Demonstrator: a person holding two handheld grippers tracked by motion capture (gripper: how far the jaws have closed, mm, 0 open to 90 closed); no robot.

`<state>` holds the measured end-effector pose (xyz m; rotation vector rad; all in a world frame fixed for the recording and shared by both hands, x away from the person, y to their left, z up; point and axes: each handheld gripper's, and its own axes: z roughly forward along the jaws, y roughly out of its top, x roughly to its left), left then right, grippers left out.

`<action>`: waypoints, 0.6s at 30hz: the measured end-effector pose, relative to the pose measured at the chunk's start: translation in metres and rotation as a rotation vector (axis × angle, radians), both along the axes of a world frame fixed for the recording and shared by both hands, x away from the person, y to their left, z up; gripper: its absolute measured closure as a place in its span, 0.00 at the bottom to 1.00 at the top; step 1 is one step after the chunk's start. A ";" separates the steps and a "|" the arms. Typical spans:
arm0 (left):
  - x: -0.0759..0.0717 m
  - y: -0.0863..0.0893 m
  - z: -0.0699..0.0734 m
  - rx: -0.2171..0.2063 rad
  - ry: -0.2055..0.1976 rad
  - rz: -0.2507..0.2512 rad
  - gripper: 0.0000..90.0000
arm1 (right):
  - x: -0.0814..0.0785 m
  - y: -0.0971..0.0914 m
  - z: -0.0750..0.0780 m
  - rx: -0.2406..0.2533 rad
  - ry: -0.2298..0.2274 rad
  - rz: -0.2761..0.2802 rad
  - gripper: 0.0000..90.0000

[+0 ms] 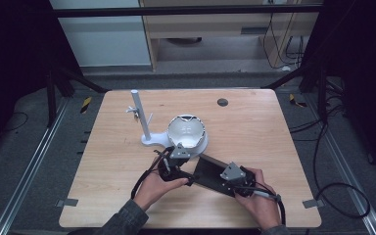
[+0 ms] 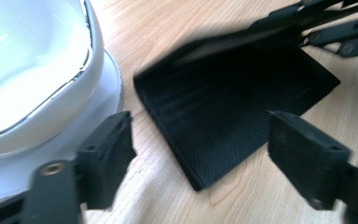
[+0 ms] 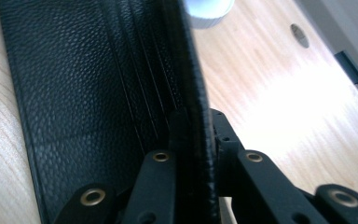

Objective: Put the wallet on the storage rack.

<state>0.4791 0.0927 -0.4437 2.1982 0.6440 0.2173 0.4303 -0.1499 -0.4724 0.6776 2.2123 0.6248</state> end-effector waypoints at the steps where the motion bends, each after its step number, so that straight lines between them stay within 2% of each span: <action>1: 0.000 0.001 0.001 -0.005 -0.004 -0.006 0.21 | -0.001 -0.003 0.003 0.017 -0.004 -0.001 0.93; 5: 0.002 0.003 0.006 -0.018 -0.015 -0.004 0.17 | -0.005 -0.019 0.014 0.084 -0.037 0.016 0.93; 13: 0.002 -0.004 0.016 0.000 -0.040 -0.027 0.14 | -0.012 -0.044 0.024 0.220 -0.077 0.013 0.93; 15: 0.002 -0.007 0.019 -0.001 -0.043 -0.039 0.14 | -0.012 -0.048 0.025 0.246 -0.083 0.016 0.93; 18: 0.004 -0.012 0.024 0.023 -0.049 -0.058 0.13 | -0.013 -0.052 0.027 0.269 -0.093 0.023 0.93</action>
